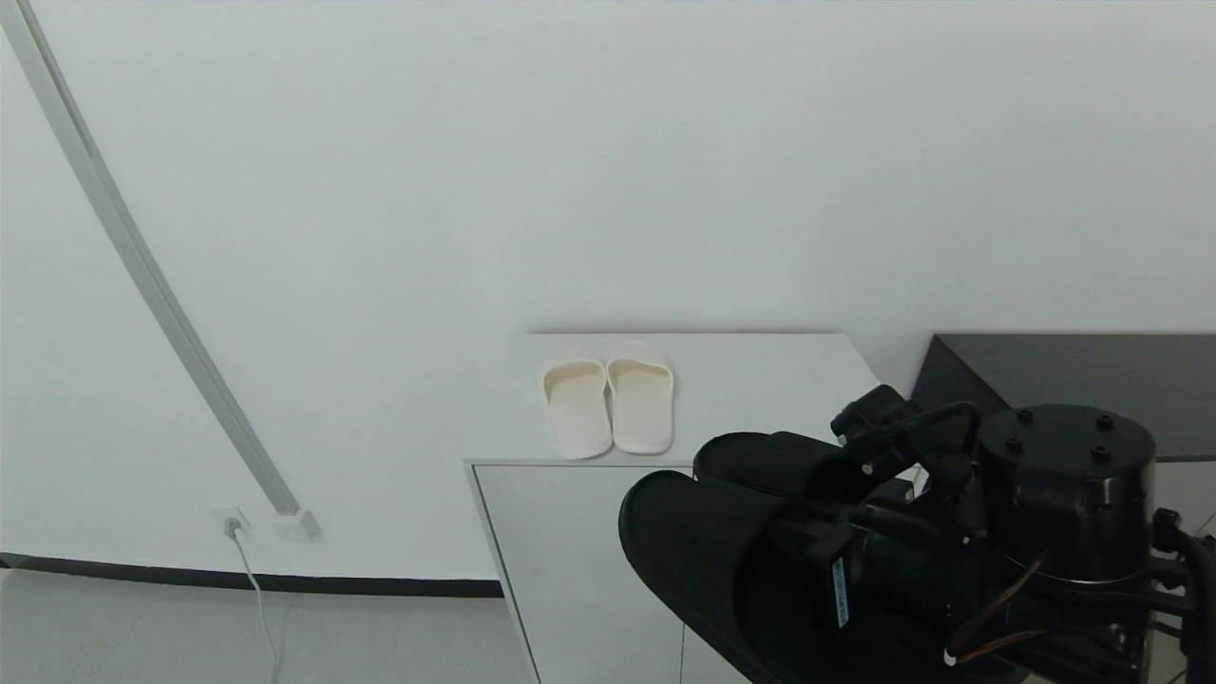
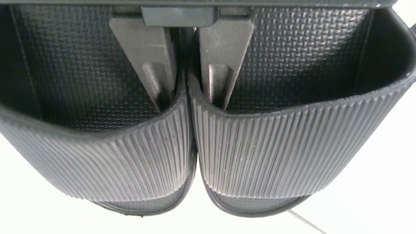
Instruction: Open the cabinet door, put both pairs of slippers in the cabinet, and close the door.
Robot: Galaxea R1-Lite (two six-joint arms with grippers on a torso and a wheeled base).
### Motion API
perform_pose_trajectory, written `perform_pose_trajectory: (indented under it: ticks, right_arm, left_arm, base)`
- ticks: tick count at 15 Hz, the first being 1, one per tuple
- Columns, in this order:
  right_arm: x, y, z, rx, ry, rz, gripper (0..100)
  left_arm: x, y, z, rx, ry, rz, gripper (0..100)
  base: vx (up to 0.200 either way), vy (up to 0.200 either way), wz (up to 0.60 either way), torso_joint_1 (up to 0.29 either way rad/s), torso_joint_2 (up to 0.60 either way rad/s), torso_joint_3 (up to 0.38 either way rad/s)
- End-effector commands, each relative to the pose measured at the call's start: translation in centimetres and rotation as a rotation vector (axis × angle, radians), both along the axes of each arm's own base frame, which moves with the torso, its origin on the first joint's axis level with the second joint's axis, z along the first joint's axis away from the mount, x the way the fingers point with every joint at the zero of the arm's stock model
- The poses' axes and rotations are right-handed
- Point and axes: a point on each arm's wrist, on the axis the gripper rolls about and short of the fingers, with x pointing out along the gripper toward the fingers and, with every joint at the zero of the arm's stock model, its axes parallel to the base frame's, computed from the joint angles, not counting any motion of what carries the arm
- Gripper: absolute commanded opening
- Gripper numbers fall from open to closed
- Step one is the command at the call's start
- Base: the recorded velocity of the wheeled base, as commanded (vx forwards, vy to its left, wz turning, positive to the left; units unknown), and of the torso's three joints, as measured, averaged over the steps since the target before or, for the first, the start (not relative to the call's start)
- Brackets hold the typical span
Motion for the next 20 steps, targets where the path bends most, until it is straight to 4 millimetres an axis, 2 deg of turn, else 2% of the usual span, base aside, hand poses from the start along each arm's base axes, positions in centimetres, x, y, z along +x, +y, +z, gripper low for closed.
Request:
perform_pose_trajectory:
  ticks: [1, 8, 16, 17, 20]
  right_arm:
    - [-0.01, -0.03, -0.15, -0.004, 0.004, 0.001, 0]
    - [-0.10, -0.14, -0.51, -0.015, 0.012, -0.003, 0]
    - [-0.24, -0.25, -0.82, -0.024, 0.020, -0.003, 0]
    - [-0.26, -0.27, -0.85, -0.026, 0.021, -0.003, 0]
    - [-0.32, -0.33, -0.85, -0.027, 0.020, -0.002, 0]
  left_arm:
    - [0.00, 0.00, 0.01, 0.000, 0.000, -0.001, 0]
    - [0.00, 0.00, 0.01, 0.000, 0.000, 0.001, 0]
    - [0.00, -0.01, 0.04, -0.005, 0.001, -0.004, 0]
    - [0.00, -0.01, 0.04, -0.006, 0.001, -0.005, 100]
    - [0.00, -0.01, 0.04, -0.005, 0.001, -0.005, 100]
  base:
    - [0.000, 0.000, 0.00, 0.000, 0.00, 0.000]
    - [0.000, 0.000, 0.00, -0.009, 0.02, 0.015]
    - [0.000, 0.000, 0.00, -0.155, 0.35, 0.187]
    - [0.000, 0.000, 0.00, -0.168, 0.37, 0.207]
    - [0.000, 0.000, 0.00, -0.181, 0.41, 0.235]
